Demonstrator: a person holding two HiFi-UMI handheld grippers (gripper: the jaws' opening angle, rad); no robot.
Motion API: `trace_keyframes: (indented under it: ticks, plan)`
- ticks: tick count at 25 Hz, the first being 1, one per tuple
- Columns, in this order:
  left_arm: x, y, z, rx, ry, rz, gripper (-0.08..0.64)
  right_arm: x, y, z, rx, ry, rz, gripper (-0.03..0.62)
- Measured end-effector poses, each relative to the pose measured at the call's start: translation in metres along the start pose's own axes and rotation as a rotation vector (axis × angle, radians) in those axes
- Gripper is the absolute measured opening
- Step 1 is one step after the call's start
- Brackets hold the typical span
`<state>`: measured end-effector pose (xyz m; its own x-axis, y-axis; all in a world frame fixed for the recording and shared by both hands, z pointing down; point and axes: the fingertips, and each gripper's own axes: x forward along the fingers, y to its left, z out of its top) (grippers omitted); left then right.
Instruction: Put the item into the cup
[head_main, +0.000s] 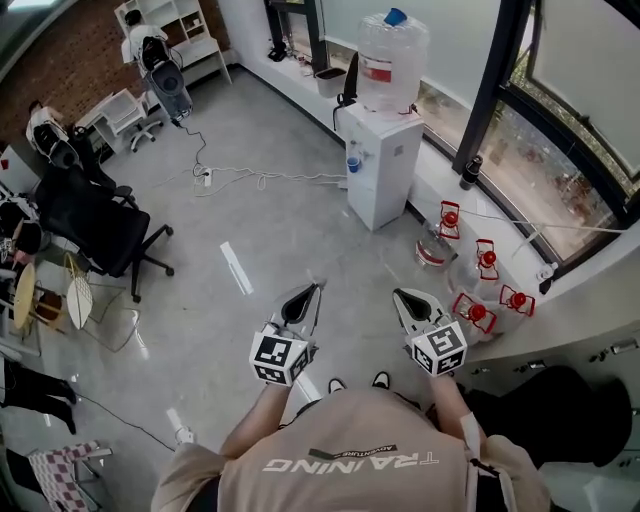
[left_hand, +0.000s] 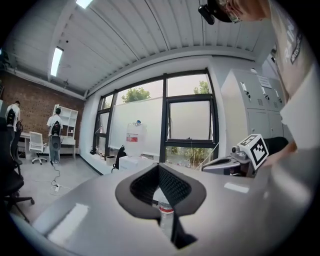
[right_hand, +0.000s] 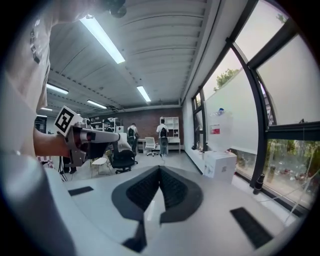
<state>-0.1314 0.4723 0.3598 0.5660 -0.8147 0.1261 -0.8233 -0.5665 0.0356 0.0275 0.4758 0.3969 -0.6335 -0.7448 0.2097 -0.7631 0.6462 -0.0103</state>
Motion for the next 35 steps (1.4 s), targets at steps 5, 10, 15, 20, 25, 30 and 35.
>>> trace_keyframes:
  ticks: [5,10,15,20,25,30,35]
  plan:
    - [-0.007,0.020,-0.010,0.004,0.013,-0.015,0.006,0.008,0.007,-0.013,0.063,0.000,-0.013,0.011]
    - [0.003,0.036,-0.025,-0.022,0.039,-0.012,0.006,0.013,0.000,-0.029,0.082,0.018,-0.071,0.011]
    - [0.029,0.049,-0.023,-0.017,0.047,-0.002,0.006,0.034,-0.029,-0.028,0.051,0.027,-0.104,0.011]
    - [0.069,0.063,-0.018,0.007,0.048,0.010,0.006,0.066,-0.074,-0.013,0.017,0.010,-0.097,0.011]
    - [0.119,0.071,0.001,0.021,0.034,0.026,0.006,0.096,-0.125,-0.010,0.030,0.005,-0.083,0.011]
    - [0.172,0.073,0.010,0.005,0.032,0.057,0.006,0.117,-0.171,-0.014,0.023,0.029,-0.047,0.011]
    - [0.202,0.085,0.009,-0.028,0.035,0.079,0.006,0.146,-0.198,-0.023,-0.013,0.059,-0.007,0.011]
